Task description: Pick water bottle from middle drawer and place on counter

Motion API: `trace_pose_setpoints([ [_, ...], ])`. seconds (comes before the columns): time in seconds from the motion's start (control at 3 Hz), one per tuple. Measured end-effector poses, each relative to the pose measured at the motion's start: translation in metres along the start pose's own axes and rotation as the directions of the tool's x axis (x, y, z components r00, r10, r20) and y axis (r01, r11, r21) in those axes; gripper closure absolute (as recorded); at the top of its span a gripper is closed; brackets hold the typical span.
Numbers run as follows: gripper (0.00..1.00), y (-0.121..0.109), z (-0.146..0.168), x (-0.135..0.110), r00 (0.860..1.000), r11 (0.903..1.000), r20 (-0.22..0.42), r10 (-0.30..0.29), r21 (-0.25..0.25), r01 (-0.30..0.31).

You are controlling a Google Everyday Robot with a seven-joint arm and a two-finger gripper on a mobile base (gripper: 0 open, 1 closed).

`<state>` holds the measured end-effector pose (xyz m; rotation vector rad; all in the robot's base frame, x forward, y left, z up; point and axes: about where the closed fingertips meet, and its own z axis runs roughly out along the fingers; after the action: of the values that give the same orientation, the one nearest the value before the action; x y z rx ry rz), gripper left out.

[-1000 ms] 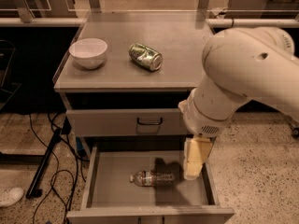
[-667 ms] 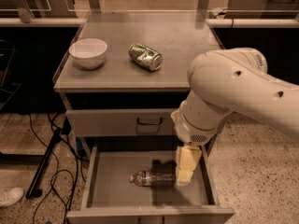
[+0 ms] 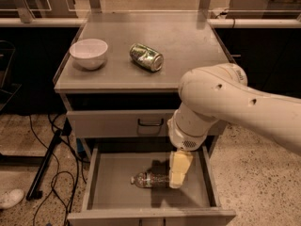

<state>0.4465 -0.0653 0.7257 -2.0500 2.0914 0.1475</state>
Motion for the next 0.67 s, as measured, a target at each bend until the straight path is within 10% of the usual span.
trace_pose_setpoints([
  [0.67, 0.00, -0.023, 0.069, 0.011, 1.000, 0.9990, 0.007, 0.026, -0.036, -0.025],
])
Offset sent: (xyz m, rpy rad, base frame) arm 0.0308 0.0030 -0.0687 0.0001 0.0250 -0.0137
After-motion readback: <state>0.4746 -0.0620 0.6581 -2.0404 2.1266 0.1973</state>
